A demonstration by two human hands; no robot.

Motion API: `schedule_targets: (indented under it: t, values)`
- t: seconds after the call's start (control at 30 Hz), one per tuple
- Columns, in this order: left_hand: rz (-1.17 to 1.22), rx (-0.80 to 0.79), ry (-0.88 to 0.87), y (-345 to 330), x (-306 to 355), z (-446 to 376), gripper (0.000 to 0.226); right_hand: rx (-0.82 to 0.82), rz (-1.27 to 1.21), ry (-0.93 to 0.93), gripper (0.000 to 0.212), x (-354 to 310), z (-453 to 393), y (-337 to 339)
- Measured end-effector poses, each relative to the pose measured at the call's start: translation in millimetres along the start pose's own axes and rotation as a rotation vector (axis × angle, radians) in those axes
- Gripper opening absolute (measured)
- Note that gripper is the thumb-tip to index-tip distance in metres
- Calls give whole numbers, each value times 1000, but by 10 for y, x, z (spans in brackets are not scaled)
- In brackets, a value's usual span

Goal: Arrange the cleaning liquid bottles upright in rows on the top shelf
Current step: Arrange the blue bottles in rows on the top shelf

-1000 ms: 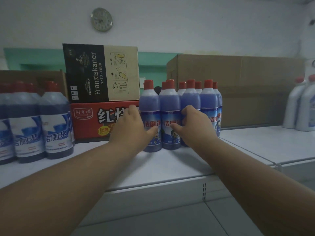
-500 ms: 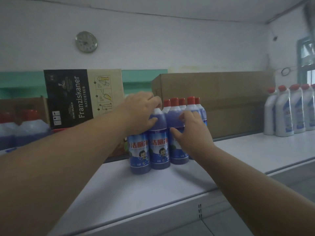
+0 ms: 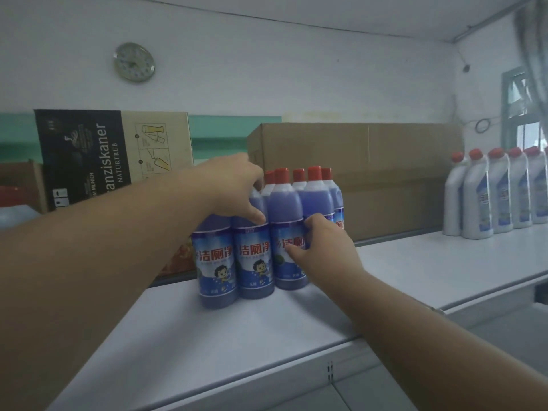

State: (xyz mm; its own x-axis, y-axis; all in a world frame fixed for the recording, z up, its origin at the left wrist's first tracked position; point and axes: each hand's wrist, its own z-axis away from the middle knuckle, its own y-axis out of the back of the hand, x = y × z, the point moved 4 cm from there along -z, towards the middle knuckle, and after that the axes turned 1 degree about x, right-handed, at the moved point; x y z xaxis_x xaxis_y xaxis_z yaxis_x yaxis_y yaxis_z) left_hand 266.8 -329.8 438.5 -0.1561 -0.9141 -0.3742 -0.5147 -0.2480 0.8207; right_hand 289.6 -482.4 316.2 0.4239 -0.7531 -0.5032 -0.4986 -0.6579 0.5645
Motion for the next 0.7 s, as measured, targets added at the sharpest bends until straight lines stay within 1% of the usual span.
schedule_targets:
  t: [0.13,0.2,0.3,0.37,0.43,0.47,0.53,0.63,0.7]
  values:
    - [-1,-1,7,6,20,16,70,-30,-14,-6,32,27,15,18]
    - [-54,-11,4,12,43,-7,72,-57,-21,-11,31,40,0,50]
    - [-114,53,4,40,117,-120,78,-91,-39,-31,31,89,-75,116]
    - [-27,121,16,80,186,-218,79,-90,-34,-38,25,160,-132,174]
    - [101,124,25,107,253,-307,76,-57,-41,-44,20,261,-187,252]
    - [155,100,27,115,287,-343,72,-26,-56,-46,20,316,-220,300]
    - [219,49,28,119,336,-408,56,7,-77,-50,27,426,-291,377]
    - [225,48,40,147,369,-481,32,-106,-166,-109,40,552,-372,362]
    - [210,54,53,161,366,-522,27,-190,-266,-150,44,615,-384,290]
